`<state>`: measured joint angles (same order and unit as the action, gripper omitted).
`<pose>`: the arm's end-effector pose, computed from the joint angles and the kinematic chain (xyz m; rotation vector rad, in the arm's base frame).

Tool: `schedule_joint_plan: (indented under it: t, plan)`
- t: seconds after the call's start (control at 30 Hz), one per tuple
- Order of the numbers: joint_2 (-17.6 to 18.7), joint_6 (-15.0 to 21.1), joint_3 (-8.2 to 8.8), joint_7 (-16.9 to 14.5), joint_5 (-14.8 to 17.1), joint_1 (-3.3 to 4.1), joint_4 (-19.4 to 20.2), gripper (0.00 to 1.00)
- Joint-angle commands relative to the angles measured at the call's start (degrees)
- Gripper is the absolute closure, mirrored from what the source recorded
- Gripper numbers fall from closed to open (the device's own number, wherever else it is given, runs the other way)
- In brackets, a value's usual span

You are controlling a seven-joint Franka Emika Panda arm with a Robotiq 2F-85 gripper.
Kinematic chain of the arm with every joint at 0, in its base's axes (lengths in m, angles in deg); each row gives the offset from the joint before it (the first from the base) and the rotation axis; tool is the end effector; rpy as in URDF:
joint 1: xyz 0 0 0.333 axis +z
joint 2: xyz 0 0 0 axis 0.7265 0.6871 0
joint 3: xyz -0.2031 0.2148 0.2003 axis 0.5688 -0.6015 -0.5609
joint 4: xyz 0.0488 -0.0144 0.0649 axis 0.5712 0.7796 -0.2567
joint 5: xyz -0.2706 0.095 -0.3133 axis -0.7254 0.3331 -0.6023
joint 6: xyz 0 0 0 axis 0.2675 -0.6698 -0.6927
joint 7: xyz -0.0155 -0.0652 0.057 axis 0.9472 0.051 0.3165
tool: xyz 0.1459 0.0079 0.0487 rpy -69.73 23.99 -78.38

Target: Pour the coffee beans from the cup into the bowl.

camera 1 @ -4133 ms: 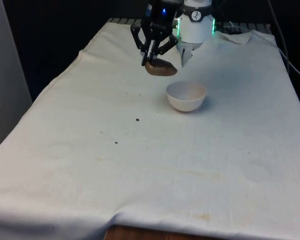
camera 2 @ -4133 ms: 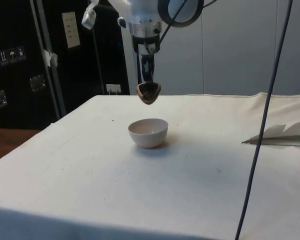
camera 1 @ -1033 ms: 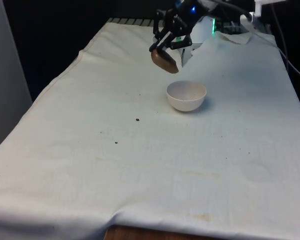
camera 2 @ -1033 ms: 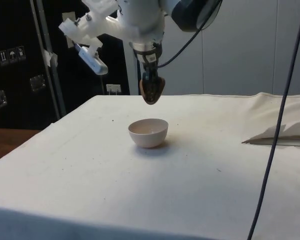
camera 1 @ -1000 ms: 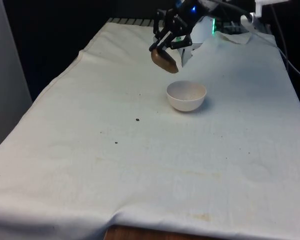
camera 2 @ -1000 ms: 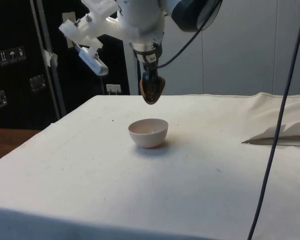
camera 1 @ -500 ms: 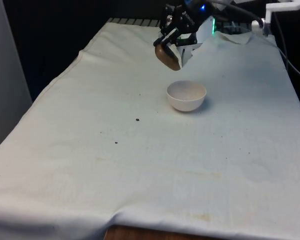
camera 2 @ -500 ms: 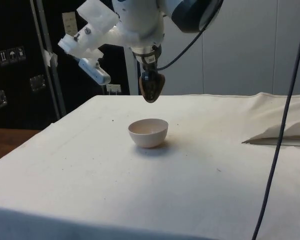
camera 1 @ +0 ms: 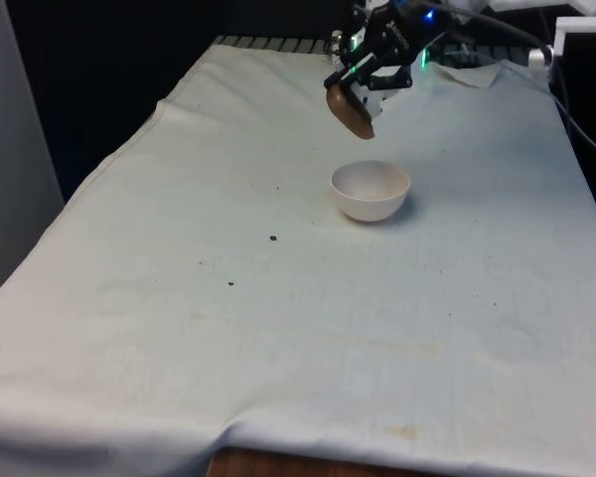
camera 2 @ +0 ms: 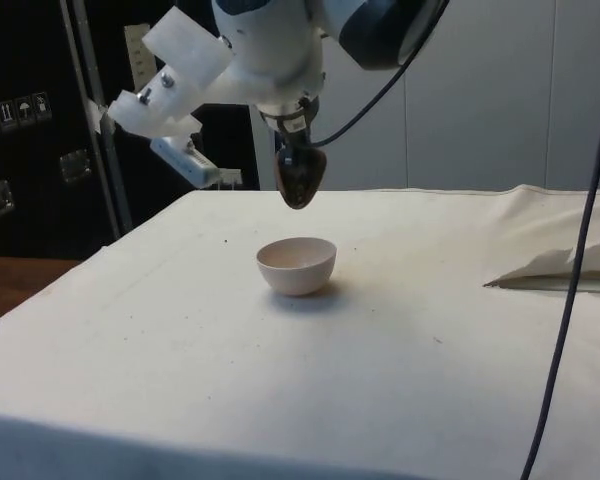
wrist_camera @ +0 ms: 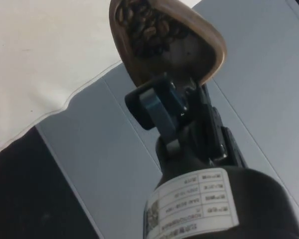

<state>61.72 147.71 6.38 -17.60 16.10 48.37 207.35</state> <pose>0.5227 0.0368 0.2766 2.2537 0.0892 0.1978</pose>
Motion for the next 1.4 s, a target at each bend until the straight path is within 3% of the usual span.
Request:
schedule_joint_plan:
  t: [0.0, 0.2, 0.23, 0.27, 0.47, 0.5, 0.53, 0.67, 0.8, 1.37]
  plan:
    - [0.5, -0.9, -0.23, 0.6, -0.2, 0.29, -0.5, 1.00]
    - [2.2, -4.6, -2.23, 2.6, -1.7, 0.29, -1.8, 1.00]
    - [2.1, -4.2, -2.41, 2.4, -1.4, 0.00, -1.6, 1.00]
    - [2.5, -5.2, -2.52, 2.8, -2.0, 0.29, -2.0, 1.00]
    - [4.0, -9.4, -4.41, 3.8, -3.4, 0.34, -3.5, 1.00]
    - [3.6, -7.9, -4.07, 3.4, -2.9, 0.00, -3.1, 1.00]
    - [4.0, -9.4, -4.41, 3.8, -3.4, 0.34, -3.5, 1.00]
    - [4.6, -12.1, -5.84, 4.6, -4.2, 0.34, -4.1, 1.00]
    - [4.8, -13.6, -6.82, 4.9, -4.6, 0.00, -4.3, 1.00]
    - [7.7, -20.1, -8.94, 8.6, -8.7, 0.29, -5.2, 1.00]
